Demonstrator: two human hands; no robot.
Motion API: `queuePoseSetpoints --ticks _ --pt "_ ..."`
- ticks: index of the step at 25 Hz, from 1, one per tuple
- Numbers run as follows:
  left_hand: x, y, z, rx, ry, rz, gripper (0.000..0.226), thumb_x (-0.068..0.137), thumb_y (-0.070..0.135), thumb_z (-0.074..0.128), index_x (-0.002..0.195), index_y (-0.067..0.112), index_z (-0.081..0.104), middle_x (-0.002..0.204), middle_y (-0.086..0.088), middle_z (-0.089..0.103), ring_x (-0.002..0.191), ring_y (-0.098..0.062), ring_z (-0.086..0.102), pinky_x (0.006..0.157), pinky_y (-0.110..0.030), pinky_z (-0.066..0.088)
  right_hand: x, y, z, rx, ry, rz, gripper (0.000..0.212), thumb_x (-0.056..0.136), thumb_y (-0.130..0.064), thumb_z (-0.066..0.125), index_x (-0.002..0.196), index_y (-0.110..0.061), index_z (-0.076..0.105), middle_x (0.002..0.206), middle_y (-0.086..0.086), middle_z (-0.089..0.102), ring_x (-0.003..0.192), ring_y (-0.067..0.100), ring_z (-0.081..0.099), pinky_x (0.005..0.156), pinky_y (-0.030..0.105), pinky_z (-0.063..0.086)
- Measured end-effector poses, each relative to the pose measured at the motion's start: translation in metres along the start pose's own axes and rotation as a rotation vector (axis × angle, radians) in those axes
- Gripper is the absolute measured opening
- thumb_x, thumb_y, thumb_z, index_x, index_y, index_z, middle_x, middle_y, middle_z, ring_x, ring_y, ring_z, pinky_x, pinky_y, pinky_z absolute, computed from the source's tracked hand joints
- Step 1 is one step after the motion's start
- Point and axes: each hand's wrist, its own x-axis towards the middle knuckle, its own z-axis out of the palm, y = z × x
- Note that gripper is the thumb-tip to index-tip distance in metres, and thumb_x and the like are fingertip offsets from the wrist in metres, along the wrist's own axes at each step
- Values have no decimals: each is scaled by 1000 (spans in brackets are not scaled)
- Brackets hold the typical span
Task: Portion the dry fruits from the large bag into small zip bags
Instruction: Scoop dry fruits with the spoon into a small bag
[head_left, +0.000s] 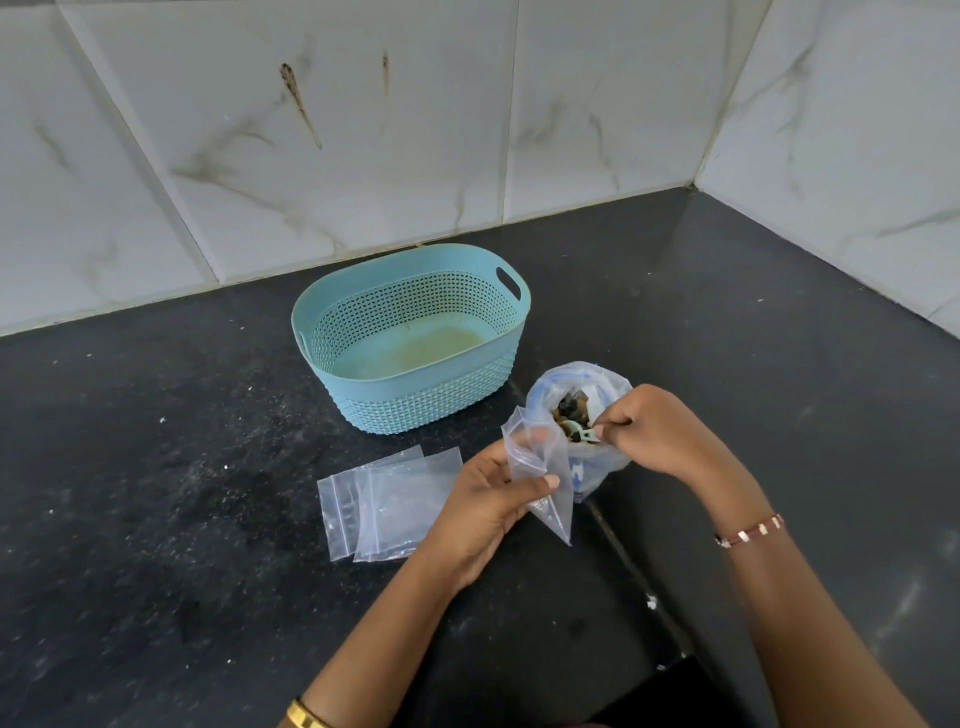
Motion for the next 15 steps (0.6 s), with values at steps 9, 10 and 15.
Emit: queuePoseSetpoints --ticks 9,10,15 --pt "10 9 -5 242 -70 63 39 68 4 67 104 19 68 98 -2 72 93 -15 66 91 -28 51 4 13 2 658 -35 366 10 87 -8 58 90 -4 66 47 2 37 43 13 27 46 25 27" --pt "11 11 -7 262 -69 62 39 69 3 67 106 17 67 99 -3 72 95 -16 66 91 -28 51 4 15 4 701 -53 389 11 87 -10 58 93 -4 64 44 1 37 40 12 27 46 25 28" --pt "12 15 -9 415 -64 52 35 77 -6 65 107 13 66 107 -9 68 101 -18 63 93 -28 49 1 8 6 585 -36 273 12 87 -10 58 87 -12 70 50 2 43 50 13 32 48 24 29"
